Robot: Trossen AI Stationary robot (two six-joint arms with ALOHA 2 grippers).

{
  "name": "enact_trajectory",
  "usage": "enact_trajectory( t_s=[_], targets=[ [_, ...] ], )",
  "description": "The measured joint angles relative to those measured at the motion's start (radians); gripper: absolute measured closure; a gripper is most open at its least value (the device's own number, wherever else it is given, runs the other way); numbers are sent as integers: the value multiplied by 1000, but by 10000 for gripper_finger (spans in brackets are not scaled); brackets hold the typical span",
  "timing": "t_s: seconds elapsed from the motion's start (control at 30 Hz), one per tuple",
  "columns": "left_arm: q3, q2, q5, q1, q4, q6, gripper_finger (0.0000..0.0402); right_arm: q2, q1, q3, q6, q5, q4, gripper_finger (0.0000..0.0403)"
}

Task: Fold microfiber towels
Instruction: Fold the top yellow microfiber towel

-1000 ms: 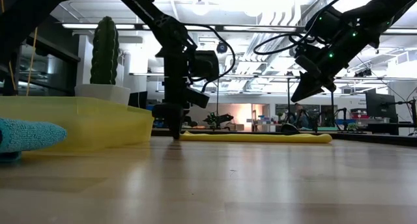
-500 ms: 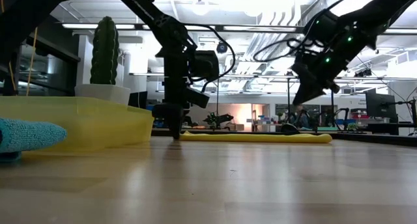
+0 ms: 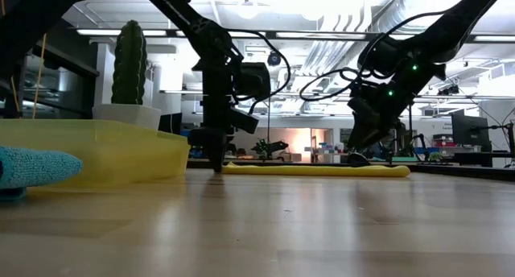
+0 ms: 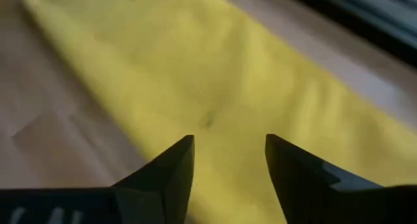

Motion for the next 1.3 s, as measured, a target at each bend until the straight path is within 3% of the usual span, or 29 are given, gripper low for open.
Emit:
enact_trajectory(
  t_s=[1.3],
  targets=[
    [0, 0, 26, 0, 0, -4, 401, 5, 0, 0, 44, -64, -3, 210]
  ],
)
